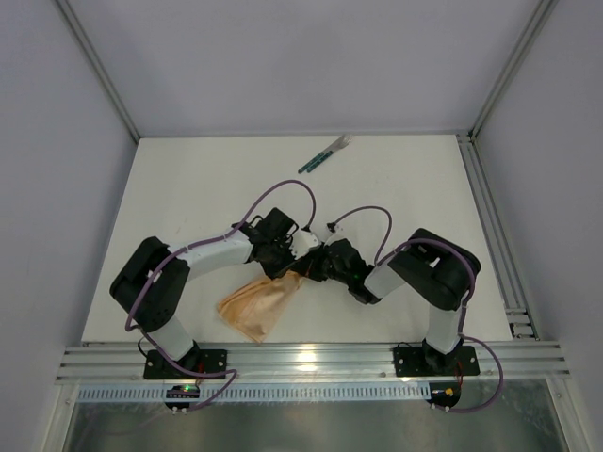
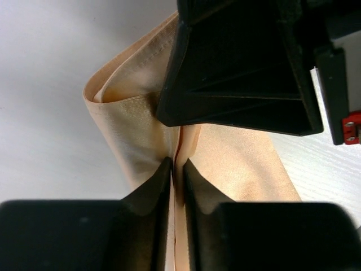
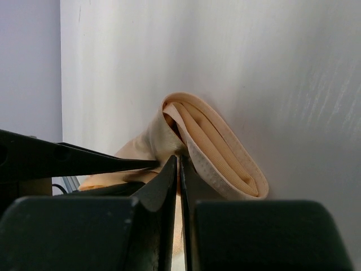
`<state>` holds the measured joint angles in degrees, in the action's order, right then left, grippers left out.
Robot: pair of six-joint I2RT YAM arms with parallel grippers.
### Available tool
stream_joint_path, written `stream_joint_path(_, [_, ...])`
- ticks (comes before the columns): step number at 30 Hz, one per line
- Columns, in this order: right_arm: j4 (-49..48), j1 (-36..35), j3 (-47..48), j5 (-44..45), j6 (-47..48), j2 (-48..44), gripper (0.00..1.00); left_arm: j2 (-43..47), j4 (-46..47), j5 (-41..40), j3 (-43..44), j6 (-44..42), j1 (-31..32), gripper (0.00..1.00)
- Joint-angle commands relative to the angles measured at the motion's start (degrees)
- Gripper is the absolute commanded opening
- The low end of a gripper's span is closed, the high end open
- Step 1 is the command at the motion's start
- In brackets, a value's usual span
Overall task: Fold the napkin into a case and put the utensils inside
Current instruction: Stuff the smaller-rectangle-folded napkin at the center of the board.
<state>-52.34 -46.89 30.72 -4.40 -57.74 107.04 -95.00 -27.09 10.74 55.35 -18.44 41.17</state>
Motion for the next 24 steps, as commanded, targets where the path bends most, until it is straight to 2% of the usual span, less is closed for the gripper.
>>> stream_joint_path(1, [8.73, -0.30, 0.30, 3.44, 0.78, -0.70, 0.08, 1.22, -0.77, 2.61, 1.95, -0.37, 0.05, 0.21])
stream_joint_path(5, [10.23, -0.30, 0.66, 3.61, 0.52, -0.43, 0.07, 3.06, -2.35, 4.02, 2.74, -0.98, 0.05, 0.37])
stream_joint_path(10, [11.03, -0.22, 0.66, 3.61, 0.69, 0.27, 0.07, 7.81, -5.69, 7.71, 4.15, -2.04, 0.05, 0.48])
stream_joint_path(13, [10.77, -0.22, 0.92, 3.26, 0.87, 0.88, 0.07, 10.71, -8.50, 7.02, 5.55, -2.22, -0.12, 0.49])
stream_joint_path(15, [10.41, -0.21, 1.10, 2.82, 0.69, 1.41, 0.07, 12.38, -9.55, 1.43, 5.30, -1.96, -0.91, 0.48])
stream_joint_path(19, [9.80, -0.21, 1.27, 2.12, 1.22, 1.50, 0.06, 12.21, -9.48, -5.02, 0.56, -3.62, -5.29, 0.33])
stream_joint_path(20, [9.80, -0.22, 1.36, 2.12, 1.31, 1.15, 0.06, 11.43, -9.21, -5.29, -0.59, -3.97, -6.09, 0.33])
stream_joint_path(23, [10.24, -0.22, 1.45, 1.94, 1.92, 0.97, 0.06, 10.28, -7.63, -4.86, -3.67, -5.90, -8.11, 0.36])
stream_joint_path(24, [10.24, -0.22, 1.54, 1.86, 2.01, 0.97, 0.06, 10.27, -6.84, -4.33, -4.28, -6.26, -8.21, 0.40])
